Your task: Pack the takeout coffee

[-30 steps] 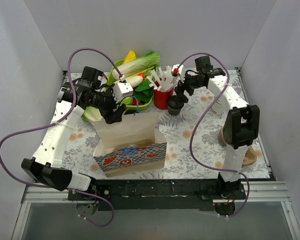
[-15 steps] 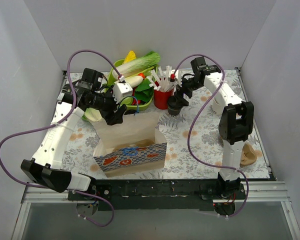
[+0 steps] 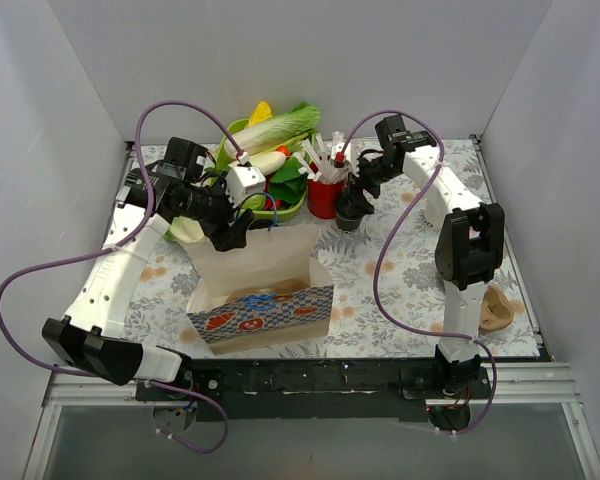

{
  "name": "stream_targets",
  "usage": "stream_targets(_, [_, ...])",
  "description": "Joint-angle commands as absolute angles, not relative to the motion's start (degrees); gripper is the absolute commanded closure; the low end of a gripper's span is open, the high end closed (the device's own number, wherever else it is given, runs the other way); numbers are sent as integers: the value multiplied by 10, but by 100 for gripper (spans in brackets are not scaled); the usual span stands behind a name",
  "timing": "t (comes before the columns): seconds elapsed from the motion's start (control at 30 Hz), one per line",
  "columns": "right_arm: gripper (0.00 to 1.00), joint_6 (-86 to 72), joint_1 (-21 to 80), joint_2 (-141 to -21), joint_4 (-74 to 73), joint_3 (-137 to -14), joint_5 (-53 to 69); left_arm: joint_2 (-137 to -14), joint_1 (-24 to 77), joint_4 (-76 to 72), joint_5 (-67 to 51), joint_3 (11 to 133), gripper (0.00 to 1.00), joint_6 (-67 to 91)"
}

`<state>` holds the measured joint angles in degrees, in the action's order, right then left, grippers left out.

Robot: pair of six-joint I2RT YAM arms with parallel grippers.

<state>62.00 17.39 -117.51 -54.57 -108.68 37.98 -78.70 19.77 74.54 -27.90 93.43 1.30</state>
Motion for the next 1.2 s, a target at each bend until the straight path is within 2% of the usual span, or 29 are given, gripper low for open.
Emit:
stream_targets(0.0, [2, 633, 176, -1176, -566, -1089, 380, -774, 199, 738, -291, 933, 31, 18])
stream_targets(0.53, [3, 612, 177, -1196, -575, -1098, 352, -789, 198, 733, -294, 938, 31, 21])
stream_targets(0.73, [12, 610, 177, -1197, -582, -1102, 346, -791, 199, 729, -296, 936, 31, 23])
stream_targets(0.9, [25, 602, 177, -1186, -582, -1093, 340, -792, 199, 730, -301, 929, 31, 20])
stream_targets(1.17, [32, 591, 177, -1136, -584, -1050, 331, -790, 199, 722, -309, 918, 31, 16])
